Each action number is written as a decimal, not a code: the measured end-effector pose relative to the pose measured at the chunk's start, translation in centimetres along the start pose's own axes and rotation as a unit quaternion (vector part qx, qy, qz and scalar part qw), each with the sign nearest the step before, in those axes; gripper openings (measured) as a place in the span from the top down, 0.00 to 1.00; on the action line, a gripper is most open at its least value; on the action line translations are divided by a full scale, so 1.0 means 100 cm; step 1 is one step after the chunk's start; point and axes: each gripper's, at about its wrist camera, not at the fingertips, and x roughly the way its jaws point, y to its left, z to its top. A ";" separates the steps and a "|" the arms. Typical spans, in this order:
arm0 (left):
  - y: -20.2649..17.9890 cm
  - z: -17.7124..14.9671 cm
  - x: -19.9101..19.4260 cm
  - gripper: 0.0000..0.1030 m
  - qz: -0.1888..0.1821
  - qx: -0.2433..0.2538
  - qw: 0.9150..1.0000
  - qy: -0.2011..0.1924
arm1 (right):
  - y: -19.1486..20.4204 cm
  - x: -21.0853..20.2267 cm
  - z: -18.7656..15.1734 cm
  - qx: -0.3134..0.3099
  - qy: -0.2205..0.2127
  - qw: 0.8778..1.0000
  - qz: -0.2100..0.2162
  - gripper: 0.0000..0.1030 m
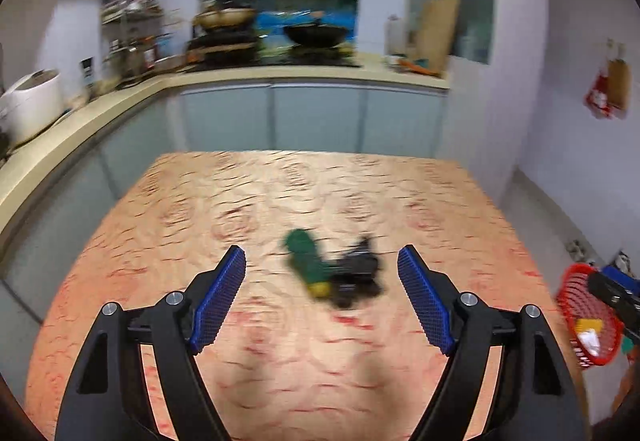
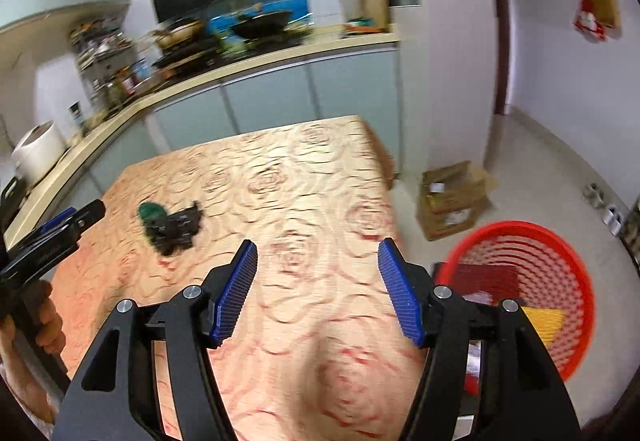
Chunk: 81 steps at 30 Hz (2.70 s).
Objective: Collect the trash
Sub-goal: 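Move both open tools back over the sponge and black bag, then grasp green-yellow sponge with left tool while right tool grasps black plastic bag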
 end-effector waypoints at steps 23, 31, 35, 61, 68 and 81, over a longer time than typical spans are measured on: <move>0.013 0.009 0.107 0.44 -0.030 0.005 0.996 0.086 | 0.051 0.055 0.024 -0.030 0.024 0.999 0.014 0.41; 0.010 0.000 0.121 0.74 -0.043 0.015 0.994 0.103 | 0.066 0.084 0.030 -0.029 0.044 0.998 0.033 0.41; 0.018 0.001 0.107 0.84 -0.045 0.006 0.995 0.090 | 0.078 0.104 0.033 -0.025 0.064 0.996 0.055 0.41; 0.091 -0.003 0.016 0.84 0.056 -0.032 0.998 -0.010 | 0.172 0.187 0.015 -0.121 0.124 0.983 0.057 0.63; 0.080 -0.004 0.002 0.84 0.048 -0.029 0.998 -0.031 | 0.154 0.122 0.026 -0.116 0.045 0.991 0.051 0.63; 0.039 0.009 -0.046 0.84 0.014 -0.016 0.996 -0.081 | 0.110 -0.017 0.033 -0.097 -0.082 0.990 0.059 0.63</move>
